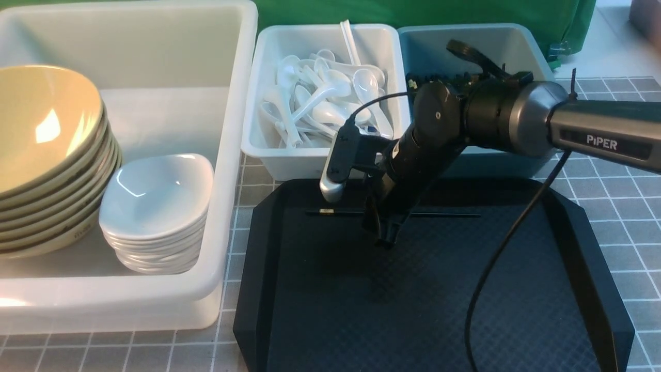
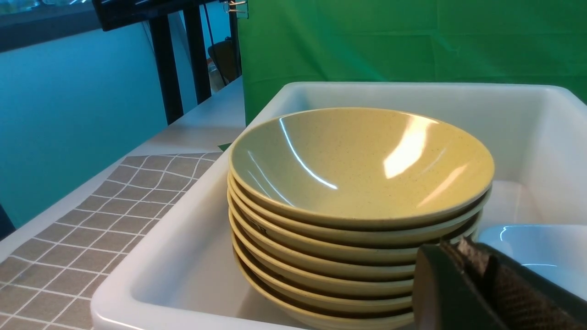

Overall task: On grey table put chopsticks spoon bowls plates into blue grey white boxes.
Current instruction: 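Grasp the chopsticks with the right gripper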

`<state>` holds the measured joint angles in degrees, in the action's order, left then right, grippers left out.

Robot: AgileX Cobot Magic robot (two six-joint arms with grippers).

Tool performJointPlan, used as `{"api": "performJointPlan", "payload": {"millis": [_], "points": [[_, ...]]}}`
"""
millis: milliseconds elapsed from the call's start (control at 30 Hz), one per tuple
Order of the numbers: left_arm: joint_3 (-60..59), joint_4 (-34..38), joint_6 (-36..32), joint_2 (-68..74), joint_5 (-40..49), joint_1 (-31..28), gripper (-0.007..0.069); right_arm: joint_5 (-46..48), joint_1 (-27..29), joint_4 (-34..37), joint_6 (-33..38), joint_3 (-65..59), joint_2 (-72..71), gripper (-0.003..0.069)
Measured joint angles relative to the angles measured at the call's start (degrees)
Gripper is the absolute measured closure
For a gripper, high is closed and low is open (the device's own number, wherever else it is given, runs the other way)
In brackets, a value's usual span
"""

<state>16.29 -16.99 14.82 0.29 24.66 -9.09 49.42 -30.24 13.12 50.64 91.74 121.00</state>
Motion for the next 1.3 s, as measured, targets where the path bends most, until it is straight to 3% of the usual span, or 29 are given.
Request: {"api": "performJointPlan", "payload": {"millis": [100, 400, 667, 700, 833, 967, 1300], "points": [[0.0, 0.0, 0.0, 0.0, 0.0, 0.0, 0.0633, 5.0, 0.0, 0.5, -0.2, 3.5, 0.3, 0.0625], [0.0, 0.0, 0.0, 0.0, 0.0, 0.0, 0.0633, 7.7, 0.4, 1.8, -4.8, 9.8, -7.5, 0.0624], [0.0, 0.0, 0.0, 0.0, 0.0, 0.0, 0.0633, -21.7, 1.8, 1.7, -9.0, -15.0, -16.5, 0.0623], [0.0, 0.0, 0.0, 0.0, 0.0, 0.0, 0.0633, -32.3, 1.5, 1.9, -9.0, -21.6, -17.1, 0.0623], [0.0, 0.0, 0.0, 0.0, 0.0, 0.0, 0.0633, -48.6, 1.2, 2.1, -9.1, -29.0, -15.8, 0.0622], [0.0, 0.0, 0.0, 0.0, 0.0, 0.1, 0.0633, -52.7, 1.2, 2.3, -9.1, -29.3, -12.1, 0.0622], [0.0, 0.0, 0.0, 0.0, 0.0, 0.1, 0.0633, -52.7, 1.2, 2.4, -6.9, -28.7, -6.8, 0.062]]}}
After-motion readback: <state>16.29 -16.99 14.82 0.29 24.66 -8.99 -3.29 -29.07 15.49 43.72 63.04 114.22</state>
